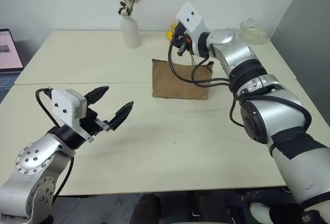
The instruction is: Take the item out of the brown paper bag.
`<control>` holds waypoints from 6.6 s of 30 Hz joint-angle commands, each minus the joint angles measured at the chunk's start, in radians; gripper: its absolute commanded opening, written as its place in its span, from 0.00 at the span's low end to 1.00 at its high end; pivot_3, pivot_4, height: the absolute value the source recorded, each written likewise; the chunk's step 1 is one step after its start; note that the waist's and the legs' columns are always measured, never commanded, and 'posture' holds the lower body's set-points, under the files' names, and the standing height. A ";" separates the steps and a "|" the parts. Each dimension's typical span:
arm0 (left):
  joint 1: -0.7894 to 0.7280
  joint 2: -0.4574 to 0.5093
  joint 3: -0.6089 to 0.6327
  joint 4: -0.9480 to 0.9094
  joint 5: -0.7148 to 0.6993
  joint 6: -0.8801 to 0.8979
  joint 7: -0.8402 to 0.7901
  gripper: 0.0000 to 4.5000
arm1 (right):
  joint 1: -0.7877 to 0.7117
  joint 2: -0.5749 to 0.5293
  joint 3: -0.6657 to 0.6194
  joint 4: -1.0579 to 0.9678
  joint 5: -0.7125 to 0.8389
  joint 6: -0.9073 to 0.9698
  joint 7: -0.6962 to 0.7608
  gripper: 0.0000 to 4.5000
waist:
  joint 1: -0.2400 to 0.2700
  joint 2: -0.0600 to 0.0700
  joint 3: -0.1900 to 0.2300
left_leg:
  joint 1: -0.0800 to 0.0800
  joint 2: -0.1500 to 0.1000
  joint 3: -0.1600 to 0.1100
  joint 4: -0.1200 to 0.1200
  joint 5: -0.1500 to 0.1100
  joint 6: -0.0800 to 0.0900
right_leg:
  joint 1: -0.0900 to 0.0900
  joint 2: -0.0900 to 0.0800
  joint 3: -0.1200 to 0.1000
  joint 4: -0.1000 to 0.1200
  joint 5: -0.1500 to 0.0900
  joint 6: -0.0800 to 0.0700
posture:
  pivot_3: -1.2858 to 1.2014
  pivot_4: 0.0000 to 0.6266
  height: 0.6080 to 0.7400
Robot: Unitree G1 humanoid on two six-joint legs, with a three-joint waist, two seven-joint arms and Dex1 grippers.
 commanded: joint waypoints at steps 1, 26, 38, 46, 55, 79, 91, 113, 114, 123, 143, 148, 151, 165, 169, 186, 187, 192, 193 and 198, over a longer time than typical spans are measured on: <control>-0.014 0.010 -0.009 -0.014 -0.002 -0.009 -0.007 1.00 | -0.008 -0.025 0.015 -0.044 -0.019 -0.035 0.014 0.44 | 0.000 0.000 0.000 | 0.000 0.000 0.000 0.000 0.000 0.000 | 0.000 0.000 0.000 0.000 0.000 0.000 | 0.52 0.24 1.00; -0.935 -0.055 -0.430 0.998 0.330 -0.285 -0.249 0.66 | 1.064 -0.282 -0.226 -1.788 0.466 0.721 0.085 1.00 | 0.030 -0.001 -0.001 | 0.001 -0.002 0.000 0.002 0.000 0.000 | 0.002 0.005 -0.002 0.001 0.000 0.001 | 0.52 0.24 1.00; -1.340 -0.150 -0.497 1.870 0.627 -0.696 -0.250 0.00 | 1.186 -0.223 -0.192 -1.986 0.516 0.822 -0.151 1.00 | 0.020 -0.001 -0.001 | -0.001 -0.003 0.002 0.003 0.000 0.000 | 0.001 0.009 -0.002 0.000 -0.002 0.007 | 0.52 0.24 1.00; -1.366 -0.229 -0.496 1.982 0.726 -0.737 -0.217 0.00 | 1.224 -0.244 -0.207 -2.024 0.551 0.851 -0.203 1.00 | 0.024 -0.002 -0.001 | -0.002 -0.003 0.002 0.003 0.000 0.001 | 0.001 0.006 -0.003 -0.001 -0.002 0.008 | 0.52 0.24 1.00; -1.290 -0.185 -0.497 1.952 0.732 -0.774 -0.588 0.00 | 1.311 -0.325 -0.252 -2.083 0.625 0.884 -0.193 1.00 | 0.023 -0.002 -0.001 | -0.001 -0.003 0.002 0.003 0.000 0.001 | 0.002 0.007 -0.003 0.000 -0.002 0.008 | 0.52 0.24 1.00; -0.756 0.059 -0.463 0.986 0.568 -0.632 -0.964 0.13 | 1.498 -0.589 -0.402 -2.080 0.758 0.857 -0.059 1.00 | 0.025 -0.003 -0.001 | 0.001 0.000 -0.001 0.015 0.000 0.001 | 0.004 0.007 0.000 0.009 -0.002 0.008 | 0.52 0.24 1.00; -0.624 -0.061 -0.610 0.873 0.591 -0.864 -0.856 0.62 | 1.602 -0.592 -0.299 -2.150 0.791 0.864 -0.079 1.00 | 0.028 -0.003 -0.002 | 0.001 0.000 0.000 0.015 0.000 0.001 | 0.004 0.008 0.000 0.010 -0.002 0.008 | 0.52 0.24 1.00; -0.718 -0.131 -0.734 1.058 0.632 -1.093 -0.835 0.62 | 1.737 -0.591 -0.294 -2.224 0.795 0.845 -0.148 1.00 | 0.027 -0.003 -0.002 | 0.000 0.000 0.001 0.015 0.000 0.001 | 0.004 0.008 -0.001 0.009 -0.002 0.009 | 0.52 0.24 1.00; -0.714 -0.136 -0.745 1.050 0.632 -1.091 -0.838 0.62 | 1.737 -0.589 -0.285 -2.224 0.795 0.844 -0.150 1.00 | 0.027 -0.003 -0.002 | 0.000 0.000 0.001 0.015 0.000 0.001 | 0.004 0.008 -0.001 0.009 -0.002 0.009 | 0.52 0.24 1.00; -0.709 -0.187 -0.779 1.064 0.697 -1.116 -0.748 0.35 | 1.733 -0.567 -0.187 -2.242 0.769 0.832 -0.194 1.00 | 0.027 -0.003 -0.002 | 0.001 0.000 0.001 0.015 0.000 0.001 | 0.004 0.008 -0.001 0.009 -0.002 0.009 | 0.52 0.24 1.00; -0.794 -0.288 -0.607 0.883 0.479 -0.524 -0.579 0.00 | 1.411 -0.395 0.266 -1.981 0.481 0.695 -0.247 0.96 | 0.020 -0.004 -0.002 | 0.001 -0.001 -0.001 0.015 0.000 0.001 | 0.004 0.010 -0.001 0.008 -0.002 0.009 | 0.52 0.24 1.00; -0.795 -0.279 -0.602 0.861 0.475 -0.501 -0.580 0.00 | 1.351 -0.363 0.318 -1.882 0.403 0.662 -0.236 0.65 | 0.021 -0.004 -0.002 | 0.000 -0.001 -0.001 0.015 0.000 0.001 | 0.003 0.009 -0.001 0.008 -0.002 0.009 | 0.52 0.24 1.00; -0.807 -0.285 -0.587 0.837 0.453 -0.436 -0.561 0.00 | 1.356 -0.358 0.329 -1.856 0.375 0.647 -0.229 0.40 | 0.023 -0.004 -0.002 | -0.001 -0.001 -0.001 0.015 0.000 0.001 | 0.003 0.009 -0.001 0.007 -0.002 0.009 | 0.52 0.24 1.00; -1.100 -0.367 -0.413 0.868 0.311 0.004 -0.304 0.00 | 1.408 -0.372 0.469 -1.725 0.178 0.632 -0.213 0.00 | 0.023 -0.005 -0.001 | -0.001 -0.001 -0.002 0.016 0.000 0.001 | 0.003 0.009 -0.001 0.008 -0.002 0.009 | 0.52 0.24 1.00; -1.173 -0.357 -0.380 0.928 0.308 -0.009 -0.275 0.00 | 1.426 -0.385 0.494 -1.702 0.122 0.618 -0.200 0.00 | 0.021 -0.005 -0.001 | 0.000 -0.002 -0.001 0.015 0.000 0.001 | 0.003 0.009 -0.001 0.008 -0.002 0.009 | 0.52 0.24 1.00; -1.126 -0.335 -0.350 0.830 0.190 0.080 -0.333 0.00 | 1.420 -0.352 0.255 -1.993 0.246 0.712 -0.131 0.23 | 0.021 -0.005 -0.002 | -0.001 -0.001 -0.002 0.015 0.000 0.000 | 0.003 0.007 0.000 0.008 -0.002 0.009 | 0.52 0.24 1.00; -1.113 -0.334 -0.357 0.804 0.181 0.083 -0.343 0.00 | 1.420 -0.369 0.224 -2.041 0.287 0.748 -0.101 0.30 | 0.021 -0.005 -0.002 | -0.001 -0.001 -0.002 0.015 0.000 0.000 | 0.002 0.007 0.000 0.008 -0.002 0.009 | 0.52 0.24 1.00; -1.078 -0.346 -0.359 0.724 0.113 0.132 -0.361 0.00 | 1.406 -0.454 0.106 -2.165 0.408 0.859 -0.022 0.71 | 0.021 -0.005 -0.002 | 0.000 -0.001 -0.003 0.015 0.000 0.000 | 0.003 0.008 -0.001 0.008 -0.002 0.009 | 0.52 0.24 1.00; -1.072 -0.349 -0.359 0.712 0.100 0.142 -0.363 0.00 | 1.402 -0.483 0.079 -2.186 0.434 0.876 0.000 0.77 | 0.021 -0.005 -0.002 | 0.000 -0.001 -0.002 0.015 0.000 0.000 | 0.003 0.007 0.000 0.009 -0.002 0.009 | 0.52 0.24 1.00; -1.059 -0.346 -0.362 0.694 0.078 0.162 -0.359 0.00 | 1.412 -0.577 -0.104 -2.245 0.600 0.954 0.085 0.77 | 0.022 -0.005 -0.002 | 0.000 -0.001 -0.002 0.015 0.000 0.000 | 0.004 0.007 0.000 0.008 -0.002 0.009 | 0.52 0.24 1.00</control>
